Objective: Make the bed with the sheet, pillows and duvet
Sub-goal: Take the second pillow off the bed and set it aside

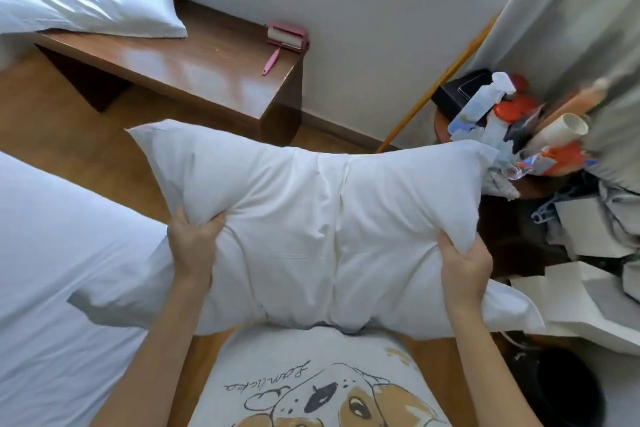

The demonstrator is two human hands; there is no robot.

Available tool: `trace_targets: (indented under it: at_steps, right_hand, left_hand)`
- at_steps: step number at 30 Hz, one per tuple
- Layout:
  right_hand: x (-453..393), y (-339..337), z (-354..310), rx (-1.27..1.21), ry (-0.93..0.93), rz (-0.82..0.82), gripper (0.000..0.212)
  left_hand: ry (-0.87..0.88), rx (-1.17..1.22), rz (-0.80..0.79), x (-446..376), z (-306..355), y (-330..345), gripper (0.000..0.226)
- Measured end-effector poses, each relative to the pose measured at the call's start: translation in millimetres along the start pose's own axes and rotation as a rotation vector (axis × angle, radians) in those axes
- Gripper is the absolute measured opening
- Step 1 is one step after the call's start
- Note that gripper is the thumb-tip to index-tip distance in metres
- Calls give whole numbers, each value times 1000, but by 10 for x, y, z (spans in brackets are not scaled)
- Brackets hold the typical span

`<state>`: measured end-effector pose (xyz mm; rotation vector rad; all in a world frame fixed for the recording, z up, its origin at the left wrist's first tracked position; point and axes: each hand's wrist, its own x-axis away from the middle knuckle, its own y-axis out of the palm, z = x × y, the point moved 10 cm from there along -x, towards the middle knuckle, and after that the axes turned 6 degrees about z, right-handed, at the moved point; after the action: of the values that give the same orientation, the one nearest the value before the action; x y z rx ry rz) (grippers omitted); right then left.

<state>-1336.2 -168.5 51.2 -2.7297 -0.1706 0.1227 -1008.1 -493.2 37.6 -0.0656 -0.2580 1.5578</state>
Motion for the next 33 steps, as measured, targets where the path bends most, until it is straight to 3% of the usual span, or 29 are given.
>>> trace_targets:
  at_steps: [4, 9, 20, 28, 33]
  right_hand:
    - [-570, 744, -298, -37, 1, -18, 40]
    - [-1279, 2034, -705, -58, -13, -149, 11]
    - [-2672, 5239, -1850, -56, -108, -525, 8]
    - [-2562, 6990, -2486, -29, -149, -713, 18]
    - [-2279, 8122, -2735, 15, -122, -720, 18]
  left_hand:
    - [21, 25, 58, -758, 335, 248, 37]
    - [-17, 5, 179, -1728, 335, 456, 36]
    - [-157, -18, 580, -3590, 432, 504, 34]
    - [-225, -16, 748, -4633, 416, 129, 30]
    - [-271, -104, 758, -5687, 230, -278, 44]
